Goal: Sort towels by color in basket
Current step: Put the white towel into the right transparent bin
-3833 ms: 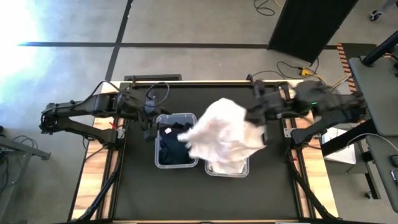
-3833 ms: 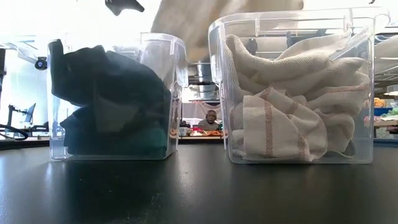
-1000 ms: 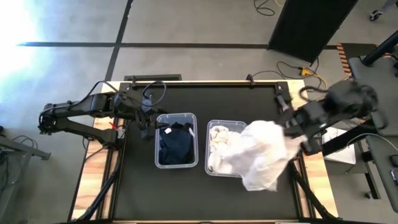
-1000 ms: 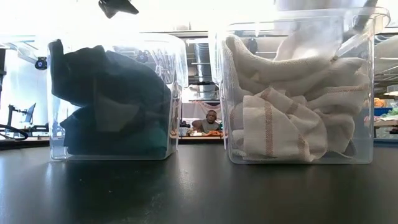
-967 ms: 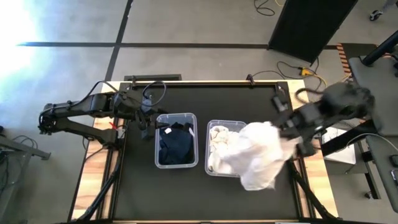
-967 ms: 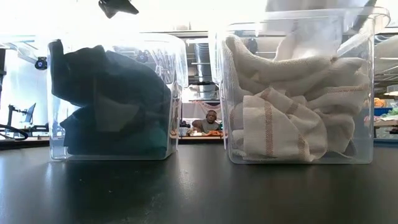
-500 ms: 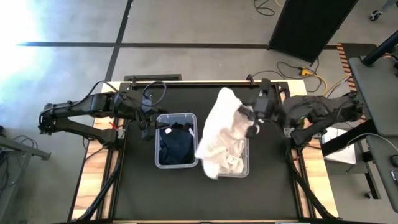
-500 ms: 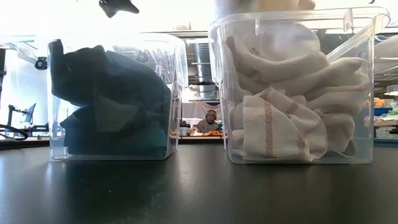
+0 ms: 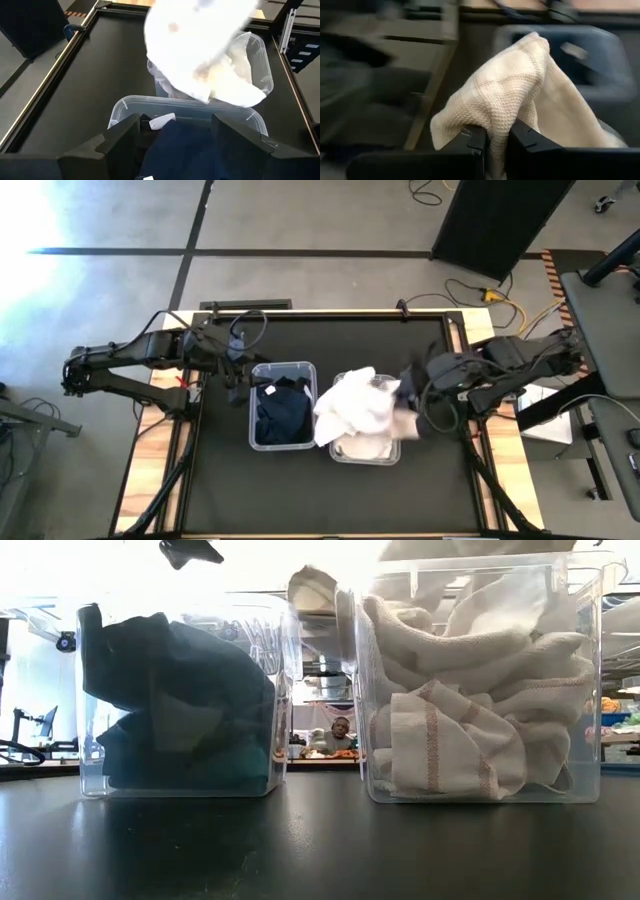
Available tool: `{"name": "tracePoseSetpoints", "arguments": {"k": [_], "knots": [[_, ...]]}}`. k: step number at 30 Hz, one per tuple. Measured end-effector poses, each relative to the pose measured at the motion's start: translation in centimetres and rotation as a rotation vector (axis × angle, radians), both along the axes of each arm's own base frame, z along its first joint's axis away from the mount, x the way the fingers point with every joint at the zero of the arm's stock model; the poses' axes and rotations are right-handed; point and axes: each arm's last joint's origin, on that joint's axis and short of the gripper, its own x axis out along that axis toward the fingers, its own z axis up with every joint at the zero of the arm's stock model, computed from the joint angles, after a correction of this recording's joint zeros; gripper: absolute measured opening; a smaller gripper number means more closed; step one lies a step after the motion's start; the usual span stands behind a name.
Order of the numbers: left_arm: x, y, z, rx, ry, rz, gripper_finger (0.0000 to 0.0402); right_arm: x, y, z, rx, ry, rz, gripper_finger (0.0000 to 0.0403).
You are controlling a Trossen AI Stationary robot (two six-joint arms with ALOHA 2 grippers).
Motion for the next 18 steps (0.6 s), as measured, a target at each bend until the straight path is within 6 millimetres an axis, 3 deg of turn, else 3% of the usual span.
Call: {"name": "tracePoseSetpoints", "arguments": {"k": [4,9,12,18], "knots": [[0.1,0.0,0.2,0.002,-0.025,0.0,0.0233,2.0,1.8,-0.4,0.236,-0.009,0.248,0.0027],[0.3,0.0,0.5,0.018,-0.061,-0.009,0.0233,5.7,3.1,-1.9,0.275,-0.026,0.47,0.0027],[0.1,0.0,0.8,0.04,-0.085,-0.022,0.0233,7.7,2.3,-4.3,0.214,0.096,0.407,0.0027],[-1.3,-0.1,1.7,0.046,-0.137,-0.023,0.0233,11.1,-0.5,-11.1,0.105,0.433,0.111,0.0027]]}}
